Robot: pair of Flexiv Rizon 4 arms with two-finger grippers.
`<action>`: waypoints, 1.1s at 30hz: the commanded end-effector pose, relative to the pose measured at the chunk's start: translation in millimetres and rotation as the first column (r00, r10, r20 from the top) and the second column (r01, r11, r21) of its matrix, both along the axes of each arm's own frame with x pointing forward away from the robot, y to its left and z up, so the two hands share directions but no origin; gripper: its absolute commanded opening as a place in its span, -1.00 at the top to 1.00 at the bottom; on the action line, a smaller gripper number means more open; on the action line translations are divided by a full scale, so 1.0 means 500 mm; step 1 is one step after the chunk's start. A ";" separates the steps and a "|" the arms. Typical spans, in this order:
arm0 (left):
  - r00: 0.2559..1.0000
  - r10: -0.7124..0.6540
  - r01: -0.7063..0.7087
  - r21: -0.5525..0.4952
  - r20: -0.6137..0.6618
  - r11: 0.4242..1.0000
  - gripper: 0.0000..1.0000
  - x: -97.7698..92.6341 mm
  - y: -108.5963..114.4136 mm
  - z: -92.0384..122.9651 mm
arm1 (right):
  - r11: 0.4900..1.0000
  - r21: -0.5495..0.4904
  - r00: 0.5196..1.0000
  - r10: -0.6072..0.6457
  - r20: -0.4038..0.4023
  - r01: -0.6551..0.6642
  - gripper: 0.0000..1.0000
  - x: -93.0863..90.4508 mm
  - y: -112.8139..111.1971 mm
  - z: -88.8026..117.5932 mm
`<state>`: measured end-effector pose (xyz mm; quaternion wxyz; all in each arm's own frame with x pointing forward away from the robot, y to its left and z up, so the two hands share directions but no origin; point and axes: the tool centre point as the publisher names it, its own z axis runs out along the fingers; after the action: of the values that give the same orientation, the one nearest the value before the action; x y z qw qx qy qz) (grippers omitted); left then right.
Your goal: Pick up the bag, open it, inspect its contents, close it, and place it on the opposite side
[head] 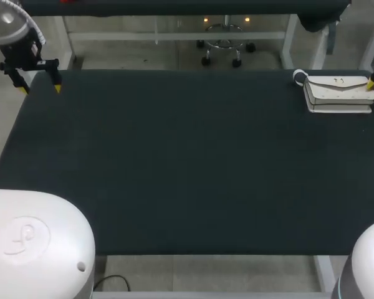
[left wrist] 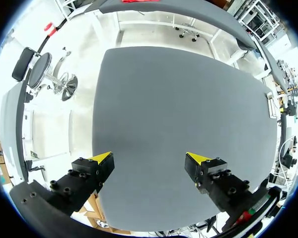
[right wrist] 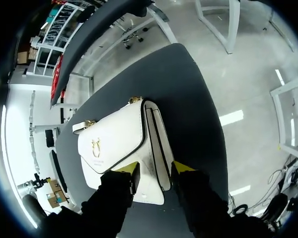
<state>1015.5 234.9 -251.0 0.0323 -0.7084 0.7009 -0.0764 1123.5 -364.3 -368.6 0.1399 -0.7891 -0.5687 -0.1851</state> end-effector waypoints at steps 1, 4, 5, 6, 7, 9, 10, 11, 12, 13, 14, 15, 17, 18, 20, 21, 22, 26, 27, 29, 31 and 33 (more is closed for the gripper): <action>1.000 -0.001 0.001 0.007 0.009 1.000 -1.00 -0.006 -0.001 0.009 | 1.000 -0.008 0.999 0.007 -0.051 -0.008 -1.00 0.005 -0.017 0.018; 1.000 -0.002 0.002 0.010 0.014 1.000 -1.00 -0.007 0.000 0.014 | 0.999 -0.034 0.999 -0.004 -0.036 0.002 -1.00 -0.007 -0.024 0.042; 1.000 -0.003 0.003 0.011 0.016 1.000 -1.00 -0.008 0.000 0.015 | 0.999 -0.047 1.000 -0.001 -0.029 0.000 -1.00 -0.012 -0.024 0.051; 1.000 -0.003 0.003 0.012 0.017 1.000 -1.00 -0.008 0.001 0.016 | 0.999 -0.054 1.000 0.001 -0.027 -0.002 -1.00 -0.017 -0.024 0.059; 1.000 -0.004 0.004 0.012 0.018 1.000 -1.00 -0.009 0.001 0.017 | 0.998 -0.060 1.000 0.001 -0.021 -0.002 -1.00 -0.021 -0.024 0.067; 1.000 -0.007 0.007 0.014 0.020 1.000 -1.00 -0.009 0.002 0.018 | 0.998 -0.068 1.000 0.009 -0.011 -0.010 -1.00 -0.031 -0.022 0.084; 1.000 -0.008 0.008 0.015 0.021 1.000 -1.00 -0.010 0.002 0.019 | 0.997 -0.081 1.000 0.011 -0.004 -0.011 -1.00 -0.036 -0.019 0.092; 1.000 -0.009 0.009 0.016 0.022 1.000 -1.00 -0.010 0.002 0.020 | 0.996 -0.087 1.000 0.016 0.000 -0.016 -1.00 -0.039 -0.017 0.097; 1.000 -0.012 0.011 0.019 0.023 1.000 -1.00 -0.011 0.002 0.021 | 0.995 -0.096 1.000 0.021 0.003 -0.020 -1.00 -0.044 -0.014 0.105; 1.000 -0.013 0.012 0.020 0.024 1.000 -1.00 -0.011 0.002 0.023 | 0.994 -0.112 1.000 0.016 0.008 -0.015 -1.00 -0.047 -0.011 0.111; 1.000 -0.015 0.014 0.025 0.026 1.000 -1.00 -0.012 0.002 0.026 | 0.992 -0.128 1.000 0.018 0.014 -0.016 -1.00 -0.053 -0.006 0.120; 1.000 -0.014 0.014 0.029 0.028 0.999 -1.00 -0.012 0.002 0.027 | 0.991 -0.135 1.000 0.017 0.015 -0.015 -1.00 -0.055 -0.005 0.123; 0.999 -0.016 0.015 0.034 0.029 0.999 -1.00 -0.013 0.002 0.032 | 0.986 -0.167 1.000 0.010 0.026 -0.006 -1.00 -0.063 0.002 0.134; 0.999 -0.016 0.015 0.036 0.029 0.999 -1.00 -0.013 0.003 0.033 | 0.985 -0.175 1.000 0.008 0.028 -0.003 -1.00 -0.065 0.005 0.137; 0.999 -0.011 0.009 0.044 0.032 0.999 -1.00 -0.013 0.003 0.037 | 0.976 -0.216 0.999 -0.002 0.035 0.010 -1.00 -0.073 0.014 0.148; 1.000 -0.001 0.000 0.051 0.031 0.999 -1.00 -0.013 0.004 0.038 | 0.972 -0.233 0.999 -0.006 0.038 0.015 -1.00 -0.077 0.017 0.150; 0.999 0.003 -0.005 0.060 0.032 0.998 -1.00 -0.013 0.004 0.039 | 0.966 -0.259 0.999 -0.010 0.038 0.019 -1.00 -0.083 0.025 0.155; 1.000 0.003 -0.005 0.063 0.031 0.998 -1.00 -0.013 0.002 0.043 | 0.950 -0.311 0.999 -0.013 0.045 0.027 -1.00 -0.098 0.044 0.168; 1.000 0.004 -0.006 0.063 0.031 0.998 -1.00 -0.013 0.002 0.044 | 0.947 -0.321 0.999 -0.018 0.049 0.033 -1.00 -0.103 0.049 0.173; 0.999 0.008 -0.010 0.063 0.032 0.998 -1.00 -0.013 0.002 0.046 | 0.944 -0.328 0.998 -0.010 0.058 0.029 -1.00 -0.114 0.058 0.182; 0.999 0.011 -0.013 0.063 0.034 0.998 -1.00 -0.013 0.002 0.047 | 0.940 -0.340 0.998 -0.008 0.064 0.030 -1.00 -0.121 0.064 0.189; 0.999 0.014 -0.016 0.062 0.033 0.998 -1.00 -0.014 0.002 0.048 | 0.936 -0.350 0.998 -0.005 0.069 0.029 -1.00 -0.131 0.073 0.197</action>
<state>1010.3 236.6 -228.1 0.0650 -0.7104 0.6977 -0.0661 1082.1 -340.1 -278.4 0.0899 -0.7936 -0.5996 -0.0515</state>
